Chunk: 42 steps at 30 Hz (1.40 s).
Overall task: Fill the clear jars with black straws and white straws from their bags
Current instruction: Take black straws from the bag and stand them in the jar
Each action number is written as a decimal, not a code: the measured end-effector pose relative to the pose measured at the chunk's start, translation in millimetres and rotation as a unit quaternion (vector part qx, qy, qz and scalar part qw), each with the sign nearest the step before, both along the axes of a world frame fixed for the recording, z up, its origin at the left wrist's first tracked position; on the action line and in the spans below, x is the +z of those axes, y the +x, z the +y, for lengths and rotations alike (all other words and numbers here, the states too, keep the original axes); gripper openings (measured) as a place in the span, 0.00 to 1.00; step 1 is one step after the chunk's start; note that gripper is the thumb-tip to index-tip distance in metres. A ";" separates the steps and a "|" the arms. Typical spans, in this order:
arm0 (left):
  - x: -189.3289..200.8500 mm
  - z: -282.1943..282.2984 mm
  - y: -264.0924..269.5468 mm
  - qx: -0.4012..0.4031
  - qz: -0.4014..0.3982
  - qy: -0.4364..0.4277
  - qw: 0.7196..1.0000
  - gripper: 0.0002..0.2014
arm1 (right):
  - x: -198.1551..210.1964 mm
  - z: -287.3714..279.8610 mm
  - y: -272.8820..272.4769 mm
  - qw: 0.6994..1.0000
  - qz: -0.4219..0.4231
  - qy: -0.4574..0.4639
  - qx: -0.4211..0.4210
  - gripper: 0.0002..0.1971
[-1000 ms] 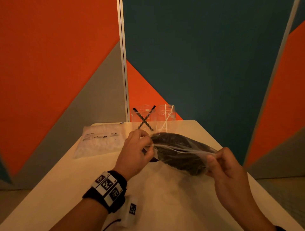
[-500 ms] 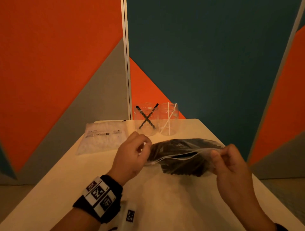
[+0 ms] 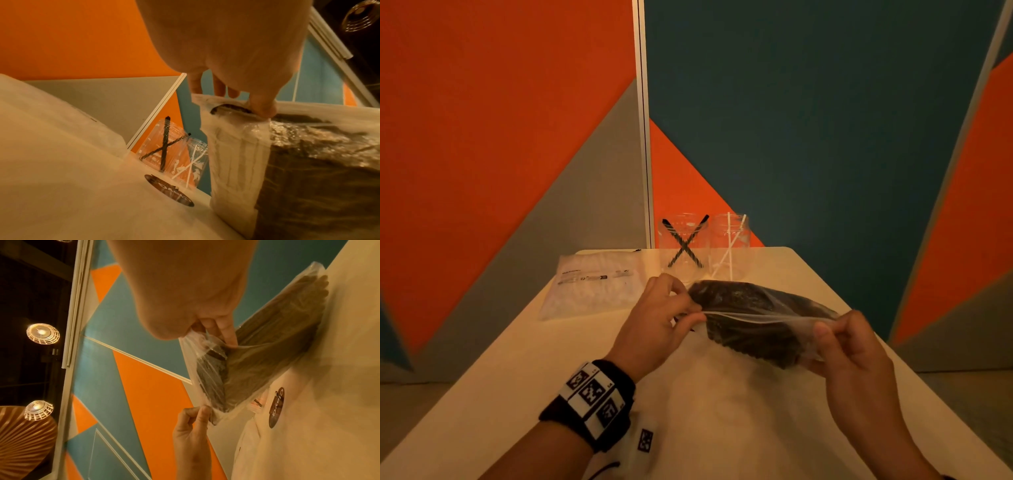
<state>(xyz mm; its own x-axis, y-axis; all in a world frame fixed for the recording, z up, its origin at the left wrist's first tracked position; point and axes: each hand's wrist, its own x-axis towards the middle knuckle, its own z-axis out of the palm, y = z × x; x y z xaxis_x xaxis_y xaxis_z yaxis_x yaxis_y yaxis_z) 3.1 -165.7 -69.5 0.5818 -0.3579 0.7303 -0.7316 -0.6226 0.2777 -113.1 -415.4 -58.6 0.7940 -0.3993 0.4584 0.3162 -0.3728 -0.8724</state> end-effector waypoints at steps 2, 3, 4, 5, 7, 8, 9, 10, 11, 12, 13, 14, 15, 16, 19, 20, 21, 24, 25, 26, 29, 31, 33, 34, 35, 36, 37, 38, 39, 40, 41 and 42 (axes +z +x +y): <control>-0.5 3.7 2.9 0.007 0.001 -0.004 1.000 0.10 | -1.0 1.9 -0.3 1.000 -0.001 0.005 0.006 0.12; -1.0 5.1 4.3 0.011 0.007 -0.009 1.000 0.09 | -1.4 2.2 -0.6 1.000 0.000 0.005 0.011 0.12; -1.8 6.4 5.8 0.012 0.014 -0.017 1.000 0.08 | -1.6 2.9 -1.2 1.000 0.001 0.003 0.017 0.12; -2.5 7.5 7.2 0.010 0.023 -0.029 0.999 0.07 | -1.6 3.5 -1.9 1.000 0.000 0.002 0.022 0.12; -2.7 10.0 9.1 0.000 0.041 -0.045 0.998 0.05 | -2.4 5.4 -3.3 1.000 0.000 0.009 0.025 0.12; -2.2 11.5 10.1 -0.006 0.047 -0.046 0.998 0.04 | -2.6 5.6 -4.2 1.000 0.002 0.017 0.025 0.12; -1.4 13.5 11.3 -0.010 0.052 -0.049 0.997 0.04 | -2.5 5.2 -5.5 0.999 0.003 0.024 0.025 0.11; -0.1 16.7 12.5 -0.007 0.056 -0.056 0.997 0.04 | -1.7 4.6 -7.0 0.999 0.003 0.030 0.027 0.09; 0.9 20.2 13.3 -0.002 0.057 -0.065 0.996 0.04 | -0.5 3.5 -9.1 0.999 0.002 0.037 0.030 0.08; 1.5 22.7 14.0 0.002 0.055 -0.070 0.996 0.04 | 0.9 1.9 -11.5 0.999 0.002 0.041 0.034 0.08; 1.5 24.0 14.7 0.002 0.053 -0.067 0.996 0.04 | 1.2 0.9 -13.8 0.998 0.007 0.038 0.042 0.09; 0.9 24.5 14.6 -0.002 0.053 -0.057 0.997 0.03 | 0.8 0.7 -16.0 0.998 0.017 0.026 0.054 0.11; 0.3 24.5 14.4 -0.006 0.053 -0.048 0.997 0.03 | -0.6 1.4 -18.3 0.997 0.033 0.007 0.069 0.13; 0.0 24.1 15.0 -0.006 0.052 -0.045 0.998 0.03 | -2.2 3.2 -20.6 0.995 0.053 -0.016 0.088 0.15; 0.7 24.8 22.1 0.003 0.066 -0.097 0.993 0.05 | 0.1 10.4 -25.3 0.981 0.112 -0.092 0.130 0.19; 0.8 25.2 24.6 0.004 0.079 -0.119 0.990 0.08 | 4.3 12.2 -23.6 0.979 0.112 -0.115 0.126 0.20; 0.2 25.1 26.8 0.006 0.089 -0.131 0.987 0.10 | 10.3 14.2 -19.6 0.978 0.104 -0.143 0.110 0.20; -1.3 21.0 32.7 0.008 0.102 -0.131 0.986 0.15 | 28.8 27.1 5.8 0.953 0.075 -0.288 0.060 0.18; -1.0 19.3 35.3 0.010 0.097 -0.134 0.986 0.14 | 32.5 35.5 17.0 0.936 0.080 -0.338 0.054 0.18; 0.3 17.4 37.7 0.011 0.090 -0.140 0.986 0.13 | 34.9 45.5 28.1 0.919 0.097 -0.379 0.053 0.21; 2.9 12.0 44.5 -0.005 0.080 -0.164 0.983 0.12 | 34.0 73.2 57.3 0.877 0.141 -0.459 0.032 0.30; 1.9 8.7 44.9 -0.006 0.104 -0.181 0.978 0.13 | 32.0 81.0 71.9 0.868 0.133 -0.478 0.005 0.24; -2.4 7.1 42.7 0.016 0.126 -0.199 0.972 0.12 | 32.5 80.0 83.6 0.870 0.120 -0.479 -0.012 0.13; -4.5 6.8 39.7 0.033 0.152 -0.223 0.962 0.11 | 33.3 78.2 87.9 0.874 0.117 -0.472 -0.015 0.09; -5.5 6.6 35.0 0.047 0.192 -0.258 0.946 0.12 | 34.1 76.5 91.6 0.883 0.113 -0.455 -0.015 0.07; -5.9 5.9 29.5 0.052 0.242 -0.299 0.922 0.19 | 34.5 75.3 94.7 0.896 0.110 -0.430 -0.009 0.05; -5.6 3.6 23.6 0.043 0.310 -0.342 0.886 0.28 | 33.8 74.6 98.3 0.909 0.109 -0.401 -0.004 0.05; -3.8 -0.8 17.4 0.022 0.387 -0.374 0.842 0.33 | 32.0 74.6 102.2 0.921 0.111 -0.373 0.002 0.05; -1.5 -7.1 11.0 -0.003 0.457 -0.390 0.800 0.36 | 29.2 74.6 106.2 0.932 0.115 -0.343 0.007 0.06; -1.2 -13.7 7.4 -0.024 0.507 -0.390 0.769 0.38 | 26.4 74.5 110.3 0.944 0.121 -0.307 0.012 0.05; -1.2 -20.4 6.1 -0.036 0.538 -0.384 0.750 0.40 | 23.9 74.4 114.4 0.957 0.129 -0.260 0.017 0.04; -2.2 -26.3 6.8 -0.036 0.557 -0.374 0.741 0.40 | 22.1 73.8 118.6 0.970 0.138 -0.199 0.025 0.04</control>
